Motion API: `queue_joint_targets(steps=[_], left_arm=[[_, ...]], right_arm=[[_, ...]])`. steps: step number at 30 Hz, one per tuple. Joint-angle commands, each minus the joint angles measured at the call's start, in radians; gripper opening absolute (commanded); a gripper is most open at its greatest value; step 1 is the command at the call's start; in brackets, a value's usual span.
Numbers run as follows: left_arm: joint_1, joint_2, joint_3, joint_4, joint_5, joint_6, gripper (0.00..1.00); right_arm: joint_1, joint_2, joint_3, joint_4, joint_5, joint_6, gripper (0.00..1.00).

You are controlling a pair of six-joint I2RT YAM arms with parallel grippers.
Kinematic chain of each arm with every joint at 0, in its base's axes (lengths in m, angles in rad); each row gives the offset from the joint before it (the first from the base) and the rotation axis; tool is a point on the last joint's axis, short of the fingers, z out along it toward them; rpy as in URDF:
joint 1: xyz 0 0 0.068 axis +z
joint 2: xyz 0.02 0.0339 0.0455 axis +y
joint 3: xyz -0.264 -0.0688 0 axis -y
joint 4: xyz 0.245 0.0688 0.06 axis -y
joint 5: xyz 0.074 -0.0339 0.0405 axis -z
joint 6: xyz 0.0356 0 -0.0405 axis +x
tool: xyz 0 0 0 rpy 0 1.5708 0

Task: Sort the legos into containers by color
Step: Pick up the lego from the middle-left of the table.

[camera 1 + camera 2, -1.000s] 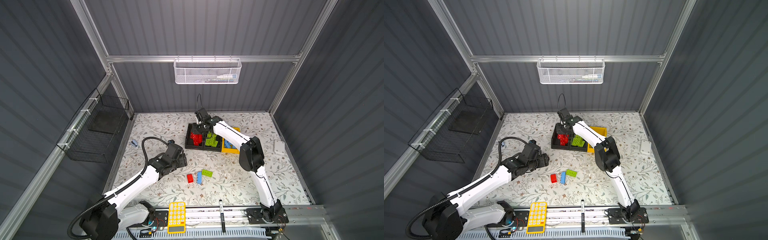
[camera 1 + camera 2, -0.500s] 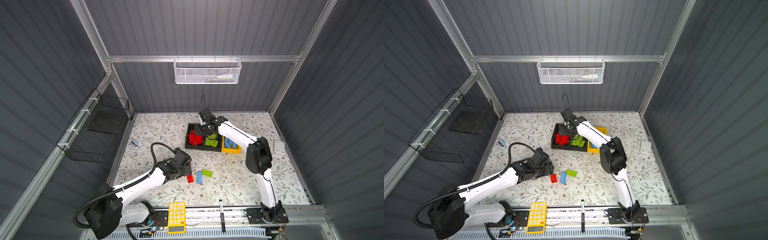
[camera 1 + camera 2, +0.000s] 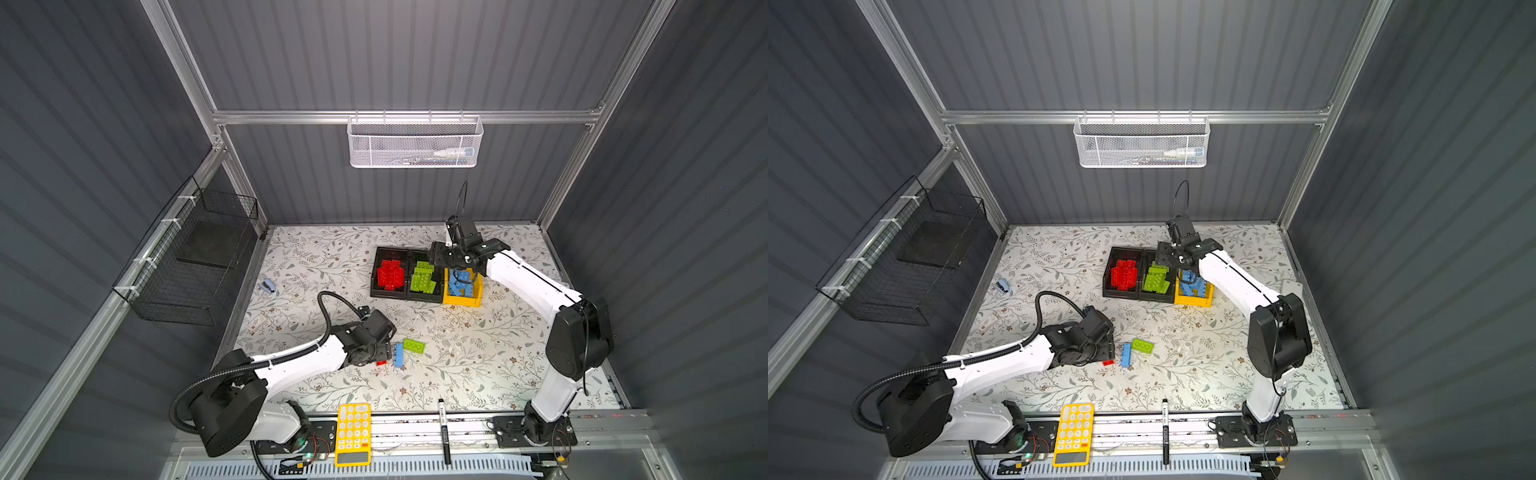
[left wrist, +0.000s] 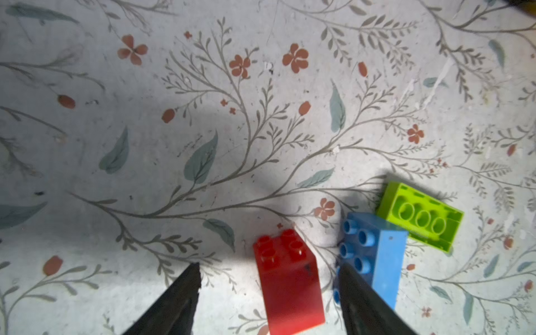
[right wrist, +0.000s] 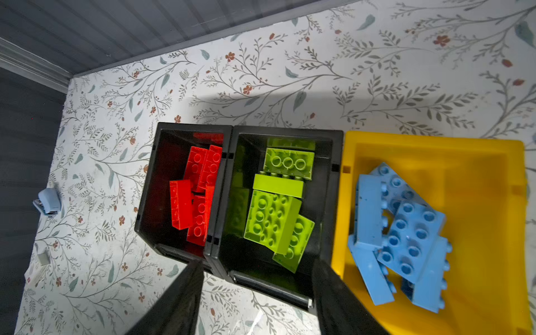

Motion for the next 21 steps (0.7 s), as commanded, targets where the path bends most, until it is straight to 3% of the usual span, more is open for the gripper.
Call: queue_joint_targets(steps=[1, 7, 15, 21], left_arm=[[-0.009, 0.036, -0.004, -0.008, 0.031, -0.018, 0.76], [-0.016, 0.070, -0.004, -0.015, 0.043, -0.015, 0.68], [-0.017, 0.058, 0.004, -0.033, 0.017, 0.002, 0.32], [-0.016, 0.039, 0.055, -0.075, -0.033, 0.047, 0.26]], right_arm=[[-0.007, -0.020, -0.028, 0.028, 0.011, 0.022, 0.62], [-0.012, -0.019, -0.044, 0.036, 0.011, 0.026, 0.62], [-0.026, -0.025, -0.066, 0.036, 0.012, 0.033, 0.62], [-0.034, -0.056, -0.111, 0.030, 0.014, 0.034, 0.62]])
